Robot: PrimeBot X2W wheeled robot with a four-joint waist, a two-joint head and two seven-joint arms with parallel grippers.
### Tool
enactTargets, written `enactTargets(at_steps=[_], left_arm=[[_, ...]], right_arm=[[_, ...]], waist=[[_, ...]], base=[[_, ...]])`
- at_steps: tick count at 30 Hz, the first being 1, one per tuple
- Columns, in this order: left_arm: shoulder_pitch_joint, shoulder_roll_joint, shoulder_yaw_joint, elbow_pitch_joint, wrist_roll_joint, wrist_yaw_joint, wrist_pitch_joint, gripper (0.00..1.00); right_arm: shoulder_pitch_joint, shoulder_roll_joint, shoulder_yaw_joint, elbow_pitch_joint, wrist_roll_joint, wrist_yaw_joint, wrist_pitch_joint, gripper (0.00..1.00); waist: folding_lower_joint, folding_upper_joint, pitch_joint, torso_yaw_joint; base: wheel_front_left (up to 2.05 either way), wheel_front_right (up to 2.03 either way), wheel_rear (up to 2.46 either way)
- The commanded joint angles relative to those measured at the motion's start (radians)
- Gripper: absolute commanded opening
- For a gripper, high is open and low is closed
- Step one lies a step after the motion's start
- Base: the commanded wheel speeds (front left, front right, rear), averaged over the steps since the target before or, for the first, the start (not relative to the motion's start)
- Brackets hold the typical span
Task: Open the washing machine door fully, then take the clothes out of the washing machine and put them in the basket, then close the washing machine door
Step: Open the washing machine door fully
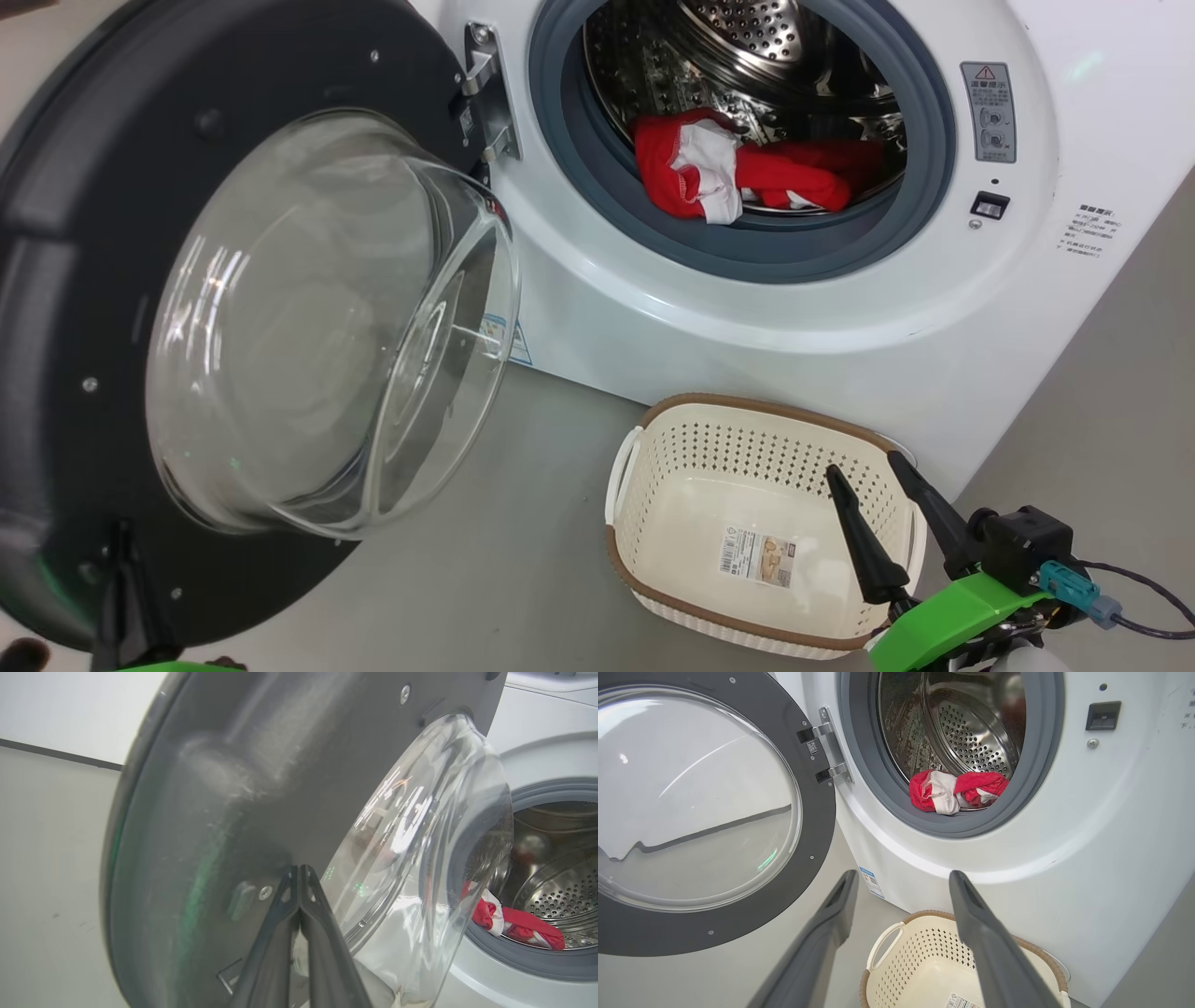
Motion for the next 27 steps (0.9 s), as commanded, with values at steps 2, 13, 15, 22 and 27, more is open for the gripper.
enactTargets(at_steps=[2,13,15,22,27], left_arm=[[-0.051,0.022,0.071,-0.006,0.018,-0.006,-0.005,0.0],[-0.131,0.023,0.21,0.071,0.089,-0.037,-0.005,0.0],[-0.15,0.026,0.231,0.095,0.111,-0.052,-0.005,0.0],[-0.238,0.052,0.294,0.202,0.158,-0.102,-0.005,0.0],[-0.296,0.078,0.332,0.279,0.196,-0.126,-0.005,0.0]], right_arm=[[-0.029,-0.008,0.02,-0.023,-0.008,0.007,-0.012,1.0],[-0.02,-0.01,0.021,-0.025,-0.006,0.007,-0.012,1.0],[-0.016,-0.011,0.017,-0.028,-0.006,0.007,-0.012,1.0],[0.002,-0.013,0.004,-0.037,-0.011,0.007,-0.012,1.0],[0.014,-0.01,-0.006,-0.045,-0.017,0.007,-0.012,1.0]], waist=[[0.0,-0.0001,0.002,0.0],[0.0,-0.0001,-0.001,-0.006],[0.0,-0.0001,0.0,-0.007],[0.0,-0.0001,0.003,-0.013],[0.0,-0.0001,0.005,-0.018]], base=[[0.0,0.0,0.0],[0.0,0.0,0.0],[0.0,0.0,0.0],[0.0,0.0,0.0],[0.0,0.0,0.0]])
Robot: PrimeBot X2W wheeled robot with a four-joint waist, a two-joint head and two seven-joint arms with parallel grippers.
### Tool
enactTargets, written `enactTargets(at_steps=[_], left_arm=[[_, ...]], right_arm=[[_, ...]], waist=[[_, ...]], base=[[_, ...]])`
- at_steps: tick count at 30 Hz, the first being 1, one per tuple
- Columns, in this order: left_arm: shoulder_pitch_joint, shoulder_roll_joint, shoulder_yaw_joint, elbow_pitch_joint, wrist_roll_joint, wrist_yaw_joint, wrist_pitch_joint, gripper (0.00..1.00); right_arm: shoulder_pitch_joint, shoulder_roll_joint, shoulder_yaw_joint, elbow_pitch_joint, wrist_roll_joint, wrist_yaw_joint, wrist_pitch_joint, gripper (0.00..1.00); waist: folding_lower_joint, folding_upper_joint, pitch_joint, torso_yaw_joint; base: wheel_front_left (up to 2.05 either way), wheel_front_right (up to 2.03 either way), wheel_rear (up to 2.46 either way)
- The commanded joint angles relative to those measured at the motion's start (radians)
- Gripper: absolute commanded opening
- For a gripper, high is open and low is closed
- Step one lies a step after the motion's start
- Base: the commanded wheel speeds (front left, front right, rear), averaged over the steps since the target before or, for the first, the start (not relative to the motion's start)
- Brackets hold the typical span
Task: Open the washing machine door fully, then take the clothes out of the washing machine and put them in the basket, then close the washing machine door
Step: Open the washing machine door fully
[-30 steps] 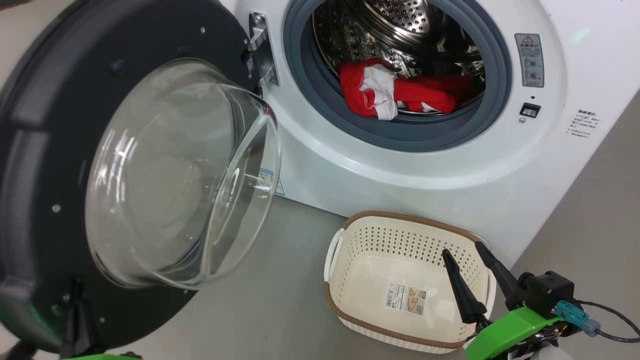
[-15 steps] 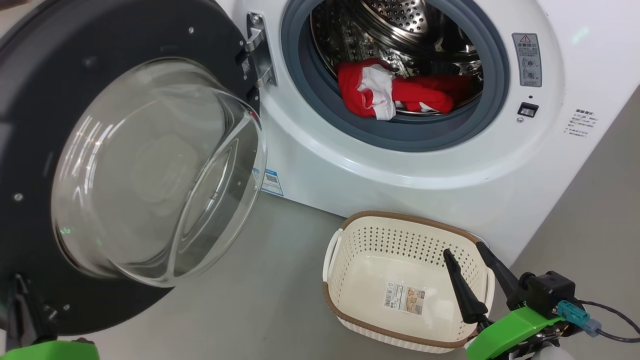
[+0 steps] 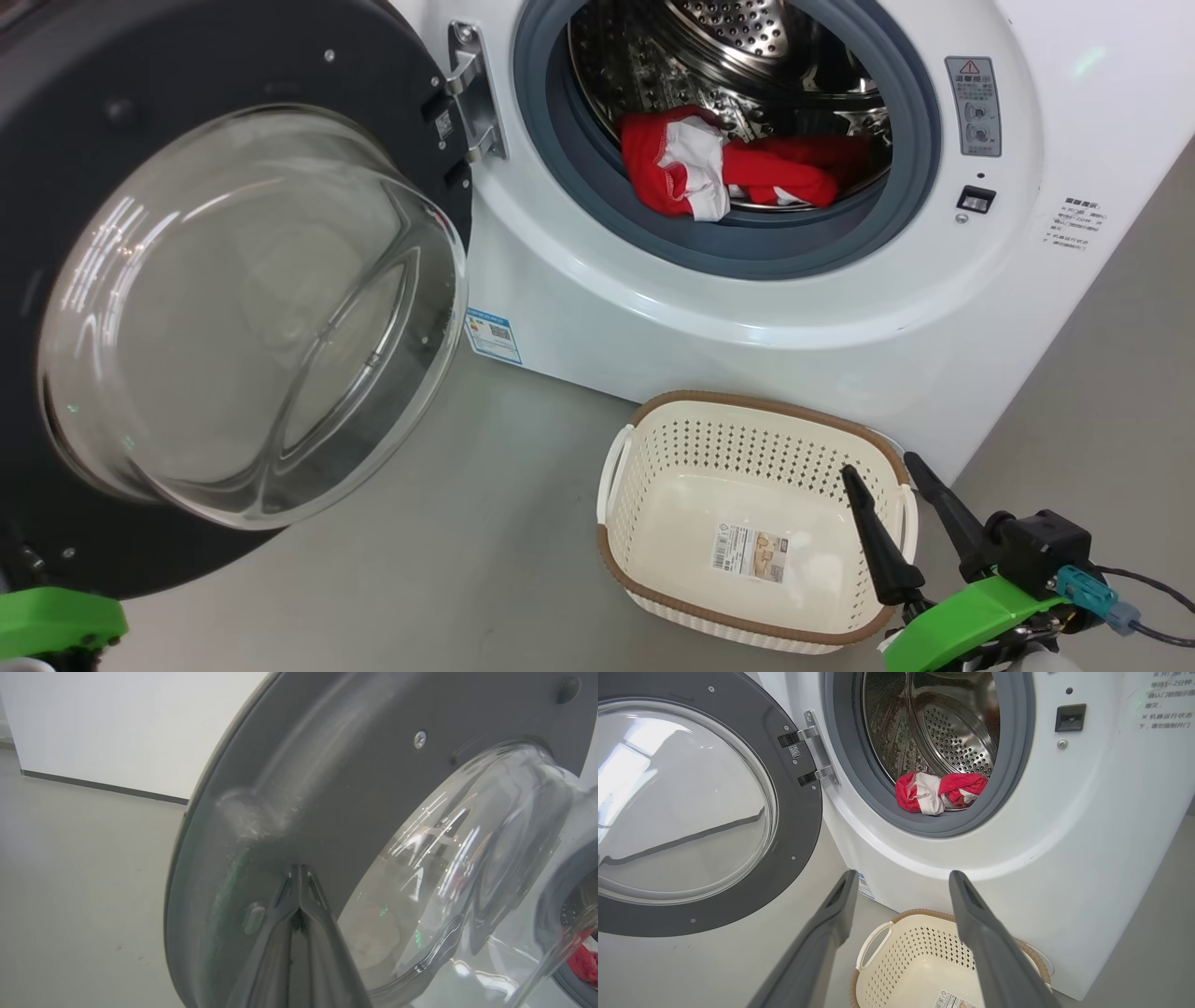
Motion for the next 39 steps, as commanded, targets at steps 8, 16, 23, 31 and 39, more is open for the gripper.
enactTargets(at_steps=[8,16,23,31,39], left_arm=[[-0.112,0.086,0.1,0.067,0.06,-0.03,-0.005,0.0],[-0.16,0.109,0.131,0.141,0.102,-0.054,-0.005,0.0],[-0.213,0.14,0.162,0.207,0.123,-0.067,-0.005,0.0],[-0.24,0.157,0.19,0.253,0.141,-0.074,-0.005,0.0],[-0.229,0.156,0.21,0.273,0.137,-0.087,-0.005,0.0]], right_arm=[[-0.001,-0.006,0.004,-0.038,-0.024,0.007,-0.012,1.0],[-0.009,-0.009,0.001,-0.039,-0.03,0.007,-0.012,1.0],[-0.018,-0.014,0.002,-0.041,-0.035,0.007,-0.012,1.0],[-0.02,-0.016,-0.005,-0.043,-0.037,0.007,-0.012,1.0],[-0.016,-0.009,-0.012,-0.043,-0.038,0.007,-0.012,1.0]], waist=[[0.0,-0.0001,0.02,-0.015],[0.0,-0.0001,0.038,-0.023],[0.0,-0.0001,0.052,-0.032],[0.0,-0.0001,0.057,-0.043],[0.0,-0.0001,0.04,-0.049]], base=[[0.0,0.0,0.0],[0.0,0.0,0.0],[0.0,0.0,0.0],[0.0,0.0,0.0],[0.0,0.0,0.0]])
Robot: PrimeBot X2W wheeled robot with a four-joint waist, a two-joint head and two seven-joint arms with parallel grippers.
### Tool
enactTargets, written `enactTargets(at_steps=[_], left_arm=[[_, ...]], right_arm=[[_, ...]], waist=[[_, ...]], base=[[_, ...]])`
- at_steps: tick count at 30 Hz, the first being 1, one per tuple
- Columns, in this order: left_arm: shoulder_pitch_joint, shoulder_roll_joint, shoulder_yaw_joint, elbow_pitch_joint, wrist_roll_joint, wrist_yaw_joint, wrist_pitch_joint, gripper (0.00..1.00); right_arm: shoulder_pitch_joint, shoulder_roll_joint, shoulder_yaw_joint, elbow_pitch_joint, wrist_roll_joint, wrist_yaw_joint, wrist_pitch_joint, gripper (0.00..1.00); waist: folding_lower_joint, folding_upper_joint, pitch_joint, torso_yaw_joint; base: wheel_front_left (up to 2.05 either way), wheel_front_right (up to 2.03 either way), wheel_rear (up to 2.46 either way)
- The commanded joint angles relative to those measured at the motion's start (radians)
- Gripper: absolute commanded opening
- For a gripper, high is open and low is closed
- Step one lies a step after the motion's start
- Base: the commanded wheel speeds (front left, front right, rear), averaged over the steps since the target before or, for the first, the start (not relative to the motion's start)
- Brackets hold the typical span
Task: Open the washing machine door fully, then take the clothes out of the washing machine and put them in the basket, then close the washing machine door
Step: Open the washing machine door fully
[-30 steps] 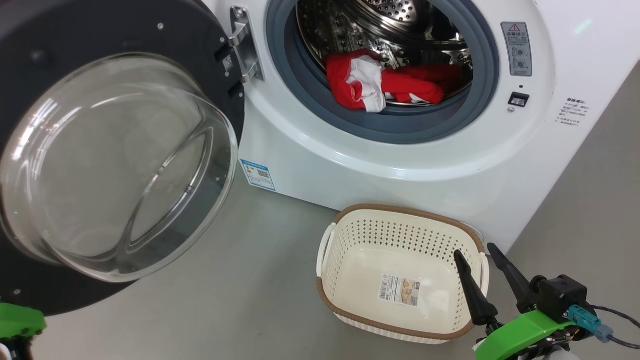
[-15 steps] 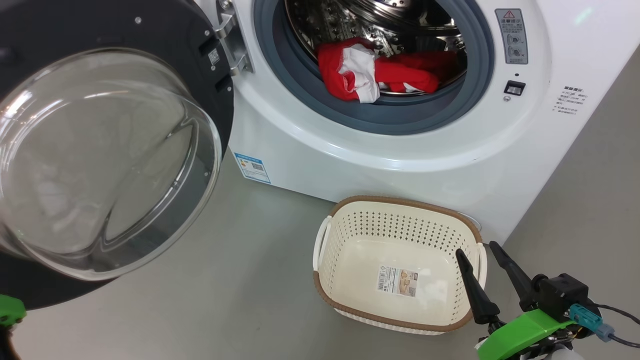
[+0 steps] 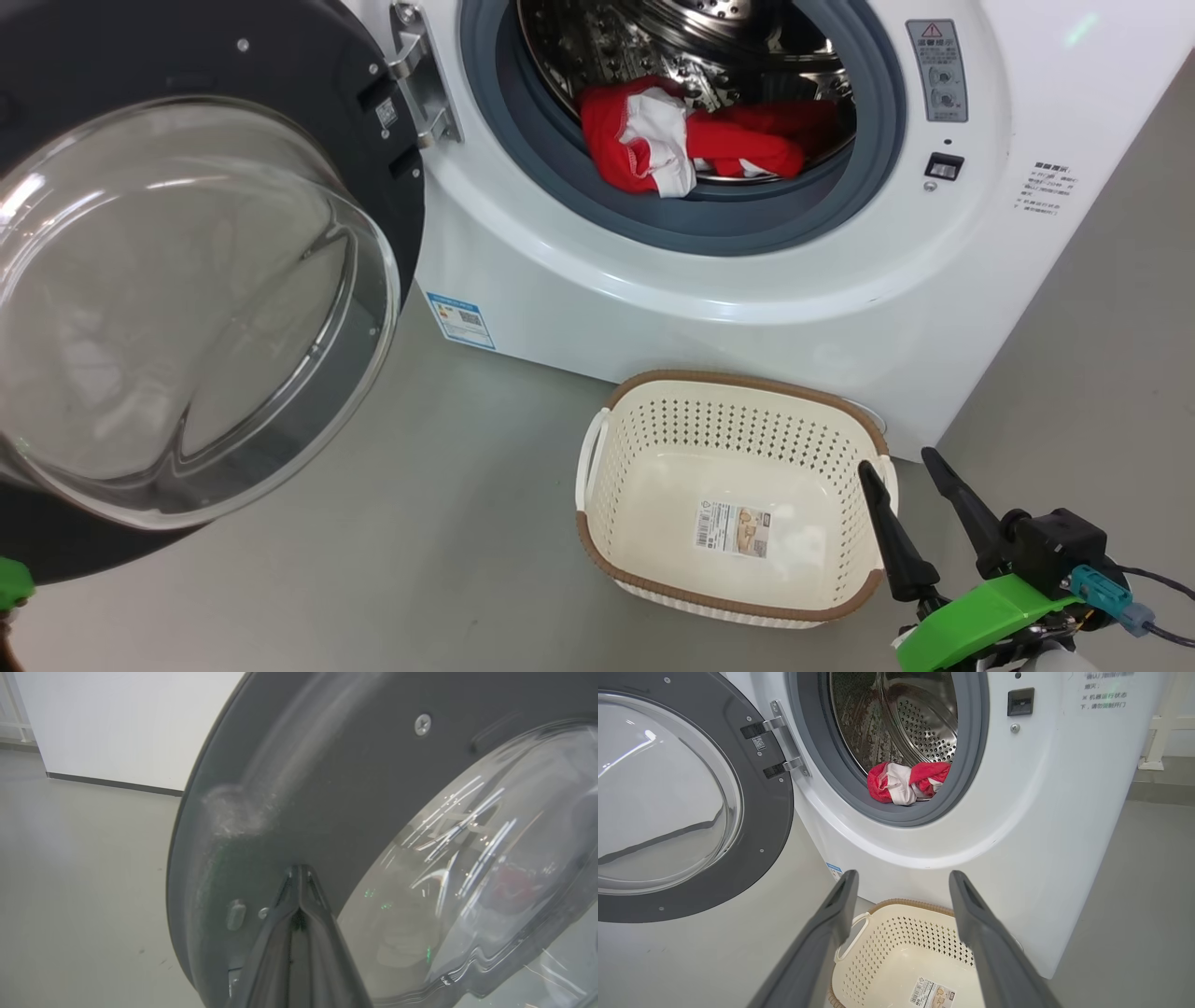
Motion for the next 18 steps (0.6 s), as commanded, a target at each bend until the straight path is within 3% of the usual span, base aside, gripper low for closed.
enactTargets(at_steps=[1,5,18], left_arm=[[-0.002,0.056,0.022,-0.027,-0.006,-0.003,-0.005,0.0],[0.04,0.026,0.002,-0.062,-0.017,-0.006,-0.005,0.0],[0.225,-0.058,-0.19,-0.242,-0.06,-0.007,-0.005,0.0]], right_arm=[[-0.025,0.001,0.018,-0.027,-0.005,0.007,-0.012,1.0],[-0.018,0.005,0.018,-0.027,-0.002,0.007,-0.012,1.0],[0.013,0.01,0.005,-0.046,0.008,0.007,-0.012,1.0]], waist=[[0.0,0.0,-0.006,-0.001],[0.0,0.0,-0.028,-0.004],[0.0,0.0,-0.066,-0.021]], base=[[0.0,0.0,0.0],[0.0,0.0,0.0],[0.0,0.0,0.0]])
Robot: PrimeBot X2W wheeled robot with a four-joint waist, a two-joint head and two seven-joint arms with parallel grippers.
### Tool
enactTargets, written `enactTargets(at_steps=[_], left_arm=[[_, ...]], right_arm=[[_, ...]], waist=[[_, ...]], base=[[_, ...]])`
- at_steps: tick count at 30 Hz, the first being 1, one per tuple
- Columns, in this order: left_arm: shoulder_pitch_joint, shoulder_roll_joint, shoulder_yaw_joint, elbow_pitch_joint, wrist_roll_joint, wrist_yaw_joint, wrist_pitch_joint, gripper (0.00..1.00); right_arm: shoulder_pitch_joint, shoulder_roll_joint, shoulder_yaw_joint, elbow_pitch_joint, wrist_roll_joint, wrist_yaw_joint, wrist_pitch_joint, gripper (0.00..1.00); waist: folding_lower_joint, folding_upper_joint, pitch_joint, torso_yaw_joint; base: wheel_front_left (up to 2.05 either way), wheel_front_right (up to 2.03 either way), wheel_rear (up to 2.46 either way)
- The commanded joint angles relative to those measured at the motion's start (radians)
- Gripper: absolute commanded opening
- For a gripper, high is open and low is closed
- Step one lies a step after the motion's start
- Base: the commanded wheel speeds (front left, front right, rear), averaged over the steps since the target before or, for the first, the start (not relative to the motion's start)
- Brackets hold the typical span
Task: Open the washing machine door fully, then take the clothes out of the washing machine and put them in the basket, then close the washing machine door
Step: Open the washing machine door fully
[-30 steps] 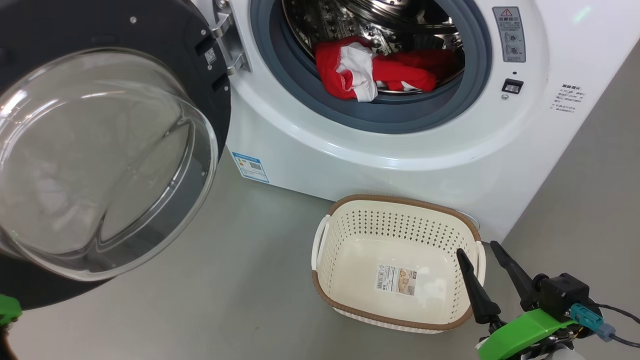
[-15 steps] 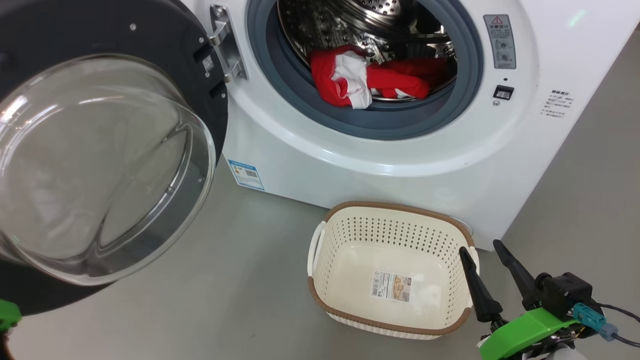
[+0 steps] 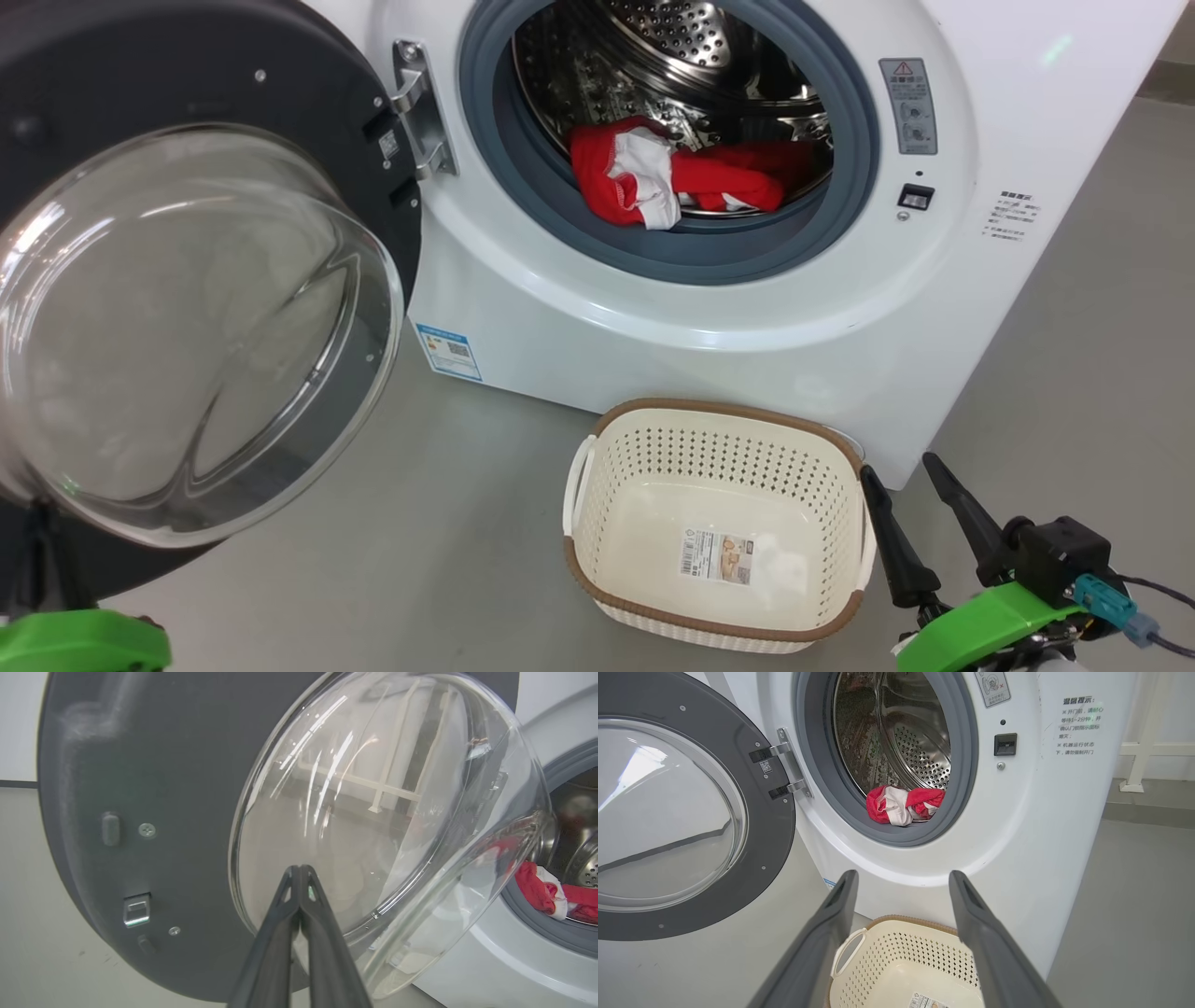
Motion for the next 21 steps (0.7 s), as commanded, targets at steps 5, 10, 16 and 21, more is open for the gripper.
enactTargets(at_steps=[5,10,16,21], left_arm=[[0.068,0.015,-0.049,-0.102,-0.015,-0.006,-0.005,0.39],[0.128,0.015,-0.115,-0.16,-0.047,-0.006,-0.005,1.0],[0.17,0.025,-0.186,-0.205,-0.09,-0.006,-0.005,1.0],[0.193,0.048,-0.267,-0.238,-0.124,-0.006,-0.005,1.0]], right_arm=[[0.009,0.001,0.01,-0.034,0.01,0.007,-0.012,1.0],[0.021,0.006,-0.002,-0.044,0.007,0.007,-0.012,1.0],[0.033,0.007,-0.02,-0.055,0.001,0.007,-0.012,1.0],[0.04,0.006,-0.043,-0.065,-0.005,0.007,-0.012,1.0]], waist=[[0.0,-0.0001,-0.012,-0.032],[0.0,-0.0001,-0.02,-0.07],[0.0,-0.0001,-0.02,-0.11],[0.0,-0.0001,-0.012,-0.156]], base=[[0.0,0.0,0.0],[0.0,0.0,0.0],[0.0,0.0,0.0],[0.0,0.0,0.0]])
